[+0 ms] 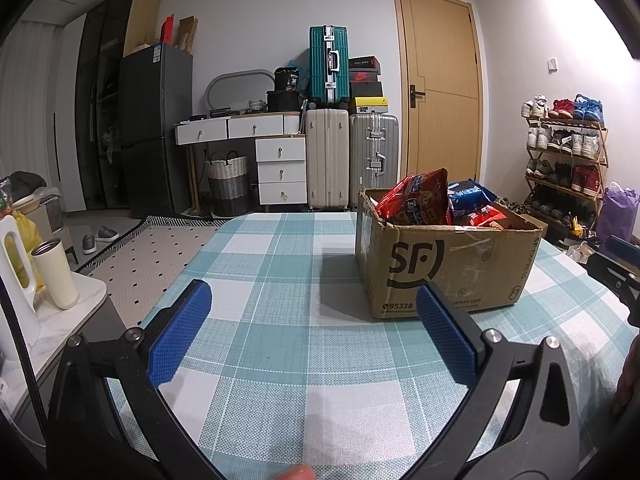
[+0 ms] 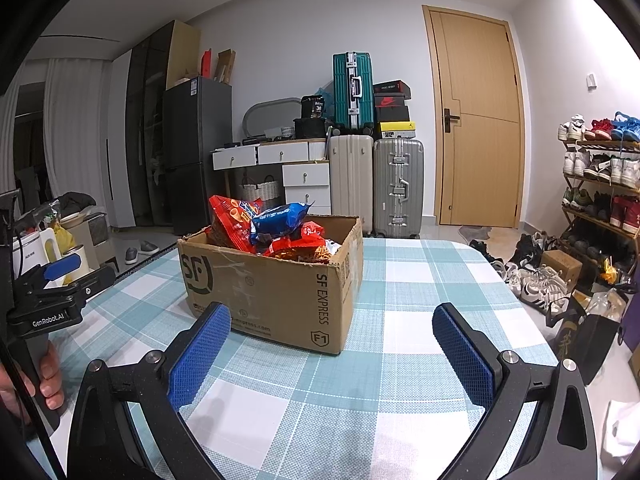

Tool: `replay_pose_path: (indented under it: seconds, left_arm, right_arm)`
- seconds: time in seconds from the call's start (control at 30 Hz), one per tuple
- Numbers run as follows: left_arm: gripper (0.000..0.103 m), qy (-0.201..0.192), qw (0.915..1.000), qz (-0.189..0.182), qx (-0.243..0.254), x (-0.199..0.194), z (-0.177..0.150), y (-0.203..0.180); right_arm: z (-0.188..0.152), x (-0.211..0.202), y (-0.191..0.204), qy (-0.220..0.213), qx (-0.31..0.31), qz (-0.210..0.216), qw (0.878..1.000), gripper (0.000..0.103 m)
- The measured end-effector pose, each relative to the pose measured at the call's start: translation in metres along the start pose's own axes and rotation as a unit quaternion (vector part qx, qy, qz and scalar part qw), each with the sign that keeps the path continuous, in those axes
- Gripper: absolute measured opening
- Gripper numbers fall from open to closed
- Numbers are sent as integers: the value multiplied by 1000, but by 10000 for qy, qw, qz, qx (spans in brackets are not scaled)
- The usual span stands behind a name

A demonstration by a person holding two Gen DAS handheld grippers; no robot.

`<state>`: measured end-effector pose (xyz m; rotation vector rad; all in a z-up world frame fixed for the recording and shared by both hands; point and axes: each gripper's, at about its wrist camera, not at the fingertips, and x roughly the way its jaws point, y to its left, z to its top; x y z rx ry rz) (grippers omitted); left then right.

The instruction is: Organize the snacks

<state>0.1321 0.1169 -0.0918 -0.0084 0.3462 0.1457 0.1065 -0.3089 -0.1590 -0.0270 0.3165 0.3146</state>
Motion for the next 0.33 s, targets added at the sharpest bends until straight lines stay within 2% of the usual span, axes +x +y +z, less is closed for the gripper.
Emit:
replay_pose_path:
  seconds: [0.2, 0.33]
  left_arm:
    - [102, -108, 9999, -119, 23, -4, -2, -1]
    - [102, -62, 10000, -59, -17, -3, -2, 0]
  right_arm:
    - [0, 0, 0, 0, 0, 0, 10000, 103]
    - [0, -1, 0, 0, -2, 0, 10000, 103]
